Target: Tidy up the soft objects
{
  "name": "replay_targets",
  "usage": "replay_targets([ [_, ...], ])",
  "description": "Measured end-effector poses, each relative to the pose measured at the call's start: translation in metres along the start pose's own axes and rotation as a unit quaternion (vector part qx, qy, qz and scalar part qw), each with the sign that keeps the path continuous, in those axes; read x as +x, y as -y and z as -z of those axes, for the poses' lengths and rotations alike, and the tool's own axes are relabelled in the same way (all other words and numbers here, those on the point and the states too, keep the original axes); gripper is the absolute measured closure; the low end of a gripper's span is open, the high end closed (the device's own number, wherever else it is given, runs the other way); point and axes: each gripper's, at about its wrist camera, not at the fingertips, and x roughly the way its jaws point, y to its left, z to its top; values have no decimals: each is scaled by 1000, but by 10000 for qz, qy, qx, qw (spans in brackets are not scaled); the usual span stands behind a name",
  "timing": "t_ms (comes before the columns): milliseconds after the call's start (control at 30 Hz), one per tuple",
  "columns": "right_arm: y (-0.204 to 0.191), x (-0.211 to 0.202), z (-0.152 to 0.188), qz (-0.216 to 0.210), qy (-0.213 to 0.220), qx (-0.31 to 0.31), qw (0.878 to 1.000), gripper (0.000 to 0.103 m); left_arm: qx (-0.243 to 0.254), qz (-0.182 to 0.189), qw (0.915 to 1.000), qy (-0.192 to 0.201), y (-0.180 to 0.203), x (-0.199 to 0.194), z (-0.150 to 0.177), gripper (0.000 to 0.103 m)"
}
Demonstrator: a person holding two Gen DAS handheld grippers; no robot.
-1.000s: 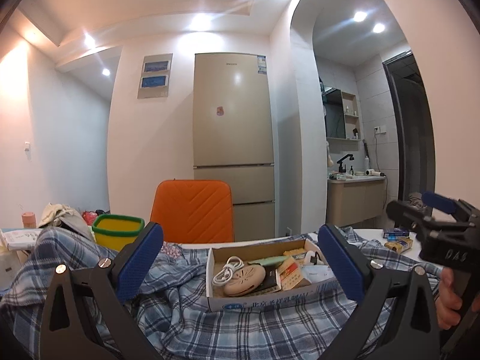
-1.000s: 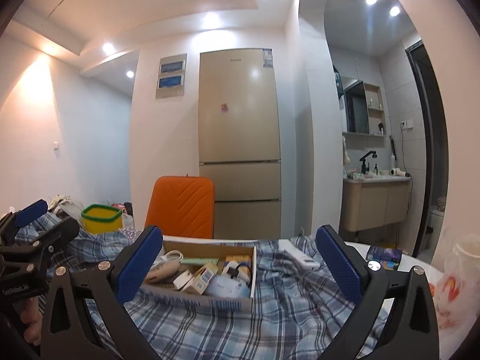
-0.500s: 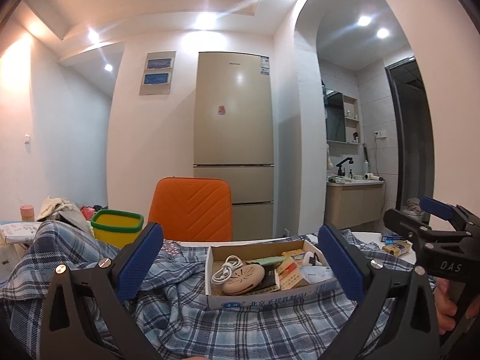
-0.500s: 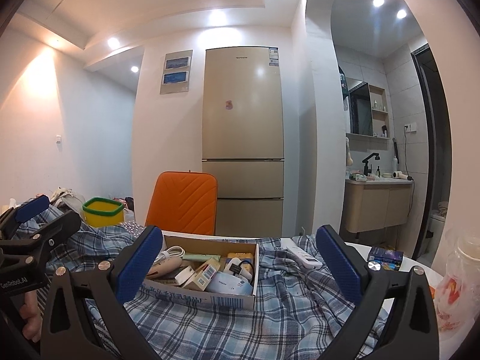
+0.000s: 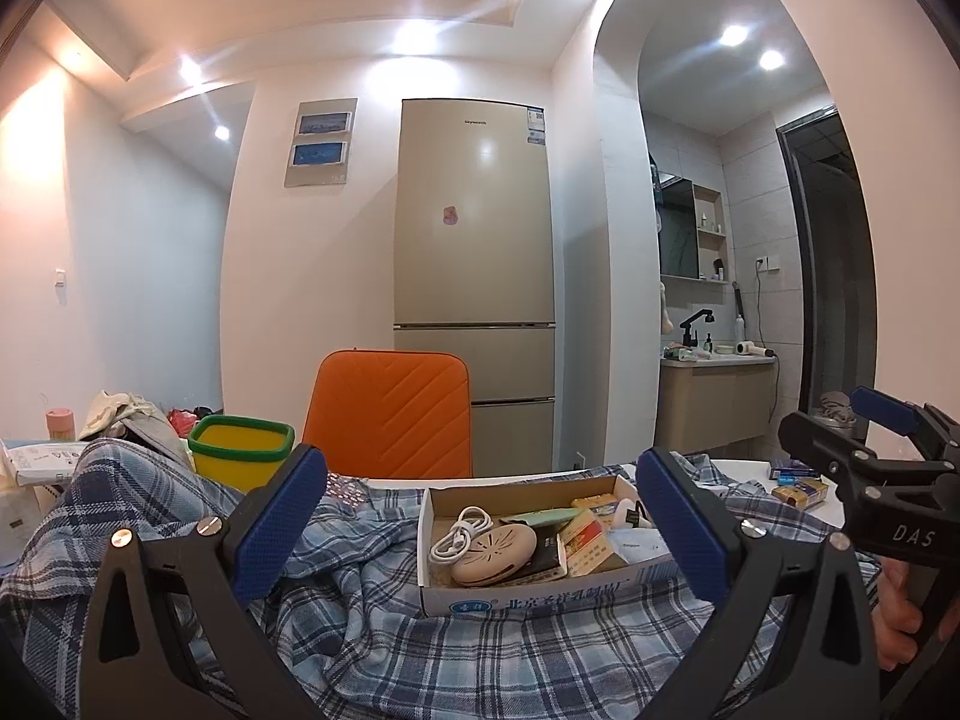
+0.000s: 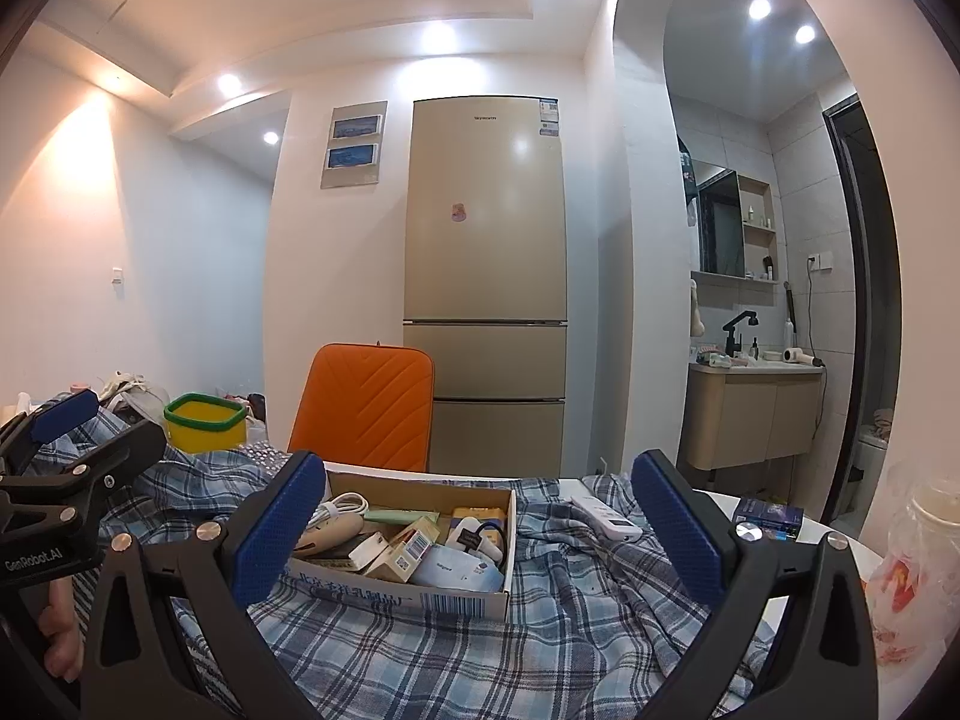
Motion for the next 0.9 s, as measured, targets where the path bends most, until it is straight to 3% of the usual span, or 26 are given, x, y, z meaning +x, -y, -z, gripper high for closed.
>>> replay_targets([
  [900, -2, 1, 3, 5, -14, -36, 10000, 0, 114, -5, 9999, 24, 5, -1, 2, 0],
])
